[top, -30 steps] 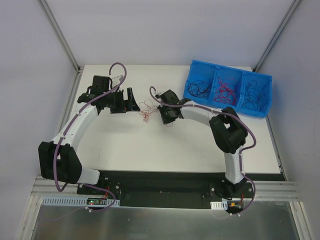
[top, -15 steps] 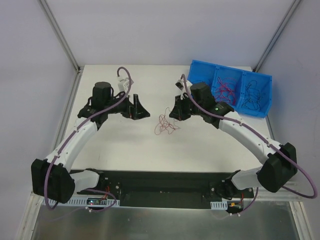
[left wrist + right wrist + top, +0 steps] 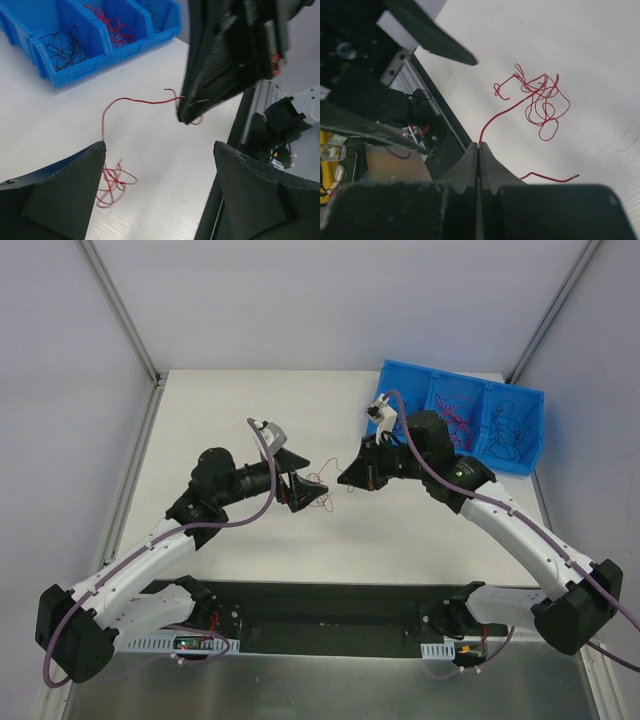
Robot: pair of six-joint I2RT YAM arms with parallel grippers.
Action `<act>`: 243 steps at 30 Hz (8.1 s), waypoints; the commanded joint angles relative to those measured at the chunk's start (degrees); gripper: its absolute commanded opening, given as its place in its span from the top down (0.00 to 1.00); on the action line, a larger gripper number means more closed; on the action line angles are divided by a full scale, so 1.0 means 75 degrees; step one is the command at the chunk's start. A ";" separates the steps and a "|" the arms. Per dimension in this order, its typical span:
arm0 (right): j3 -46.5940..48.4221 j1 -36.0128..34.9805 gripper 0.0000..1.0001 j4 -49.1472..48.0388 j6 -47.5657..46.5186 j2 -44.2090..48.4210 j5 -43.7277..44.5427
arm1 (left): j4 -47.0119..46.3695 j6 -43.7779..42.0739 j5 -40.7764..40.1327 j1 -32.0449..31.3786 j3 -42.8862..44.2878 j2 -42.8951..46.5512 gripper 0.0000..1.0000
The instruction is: Untangle the cables
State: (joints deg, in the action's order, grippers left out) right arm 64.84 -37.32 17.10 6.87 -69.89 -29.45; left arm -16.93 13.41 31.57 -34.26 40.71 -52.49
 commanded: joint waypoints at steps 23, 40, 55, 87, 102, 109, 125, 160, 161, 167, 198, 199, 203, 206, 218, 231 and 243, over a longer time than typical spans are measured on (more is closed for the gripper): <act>0.5016 -0.0239 1.00 0.1868 -0.0307 0.1151 0.0071 | 0.0359 0.2172 -0.2875 0.0454 0.1276 -0.5376 0.54; 0.4201 -0.0215 1.00 0.1587 -0.0436 0.1302 0.0623 | -0.1221 0.2923 0.1295 0.1404 -0.0317 -0.2708 0.39; 0.3366 -0.0239 0.99 0.1517 -0.0706 0.1549 -0.0795 | -0.1224 0.1857 0.2857 0.0677 0.0993 -0.2106 0.24; 0.3706 -0.0227 0.99 0.0649 -0.0201 0.1654 -0.1757 | -0.1962 0.1669 0.2822 -0.0576 0.0409 -0.3092 0.61; 0.4783 -0.0215 1.00 0.0953 -0.0869 0.2041 0.1812 | 0.1634 0.1924 -0.1911 -0.0192 0.0396 -0.3921 1.00; 0.4902 -0.0239 1.00 0.1036 -0.1900 0.2989 0.3878 | 0.1227 0.3228 -0.0448 0.1766 -0.0610 -0.4884 1.00; 0.3941 -0.0227 1.00 0.0403 -0.3213 0.4817 0.6423 | 0.1917 0.3134 -0.2006 0.2294 -0.0787 -0.3502 1.00; -0.3267 -0.0180 0.36 0.2184 0.0526 0.3496 0.5065 | 0.2609 0.2243 0.0185 0.2554 -0.0131 -0.2059 0.51; -0.3127 -0.0180 0.30 0.2312 0.0409 0.3320 0.4971 | 0.2597 0.2185 0.0127 0.2425 -0.0131 -0.2164 0.48; -0.2108 -0.0168 0.14 0.2313 -0.0025 0.1938 0.4724 | 0.2609 0.2173 -0.0389 0.1838 -0.0166 -0.2435 0.48; -0.1249 -0.0872 0.05 0.3599 -0.0163 0.0985 0.5142 | 0.3218 0.1915 -0.0988 0.1791 0.0115 -0.1227 0.38; -0.1459 -0.0883 0.07 0.2581 -0.0387 0.0986 0.4055 | 0.3218 0.1938 -0.0894 0.1791 0.0138 -0.1286 0.38; -0.1755 -0.0871 0.16 -0.0389 -0.0402 -0.0216 0.1751 | 0.3206 0.2044 -0.0636 0.1791 0.0209 -0.1299 0.41; -0.1369 -0.0872 0.21 -0.1341 -0.0377 -0.1611 0.1138 | 0.3276 0.2126 -0.0495 0.1791 0.0127 -0.1076 0.42; -0.0361 -0.0918 0.35 -0.1062 -0.0424 -0.4005 0.1560 | 0.3570 0.2185 -0.0120 0.1791 -0.0155 -0.0677 0.46; -0.0066 -0.1152 0.61 -0.0475 -0.0167 -0.4522 0.1501 | 0.3570 0.2114 -0.0073 0.1791 -0.0025 -0.0724 0.50; -0.0231 -0.1071 1.00 -0.0160 -0.0587 -0.2883 0.0414 | 0.1977 0.1717 0.0935 0.1592 -0.0447 0.0902 0.18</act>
State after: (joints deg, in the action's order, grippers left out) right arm 63.05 -45.93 14.44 4.93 -102.24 -19.20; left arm 6.79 28.93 34.04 -20.91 38.15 -54.57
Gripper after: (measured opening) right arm 0.010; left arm 0.783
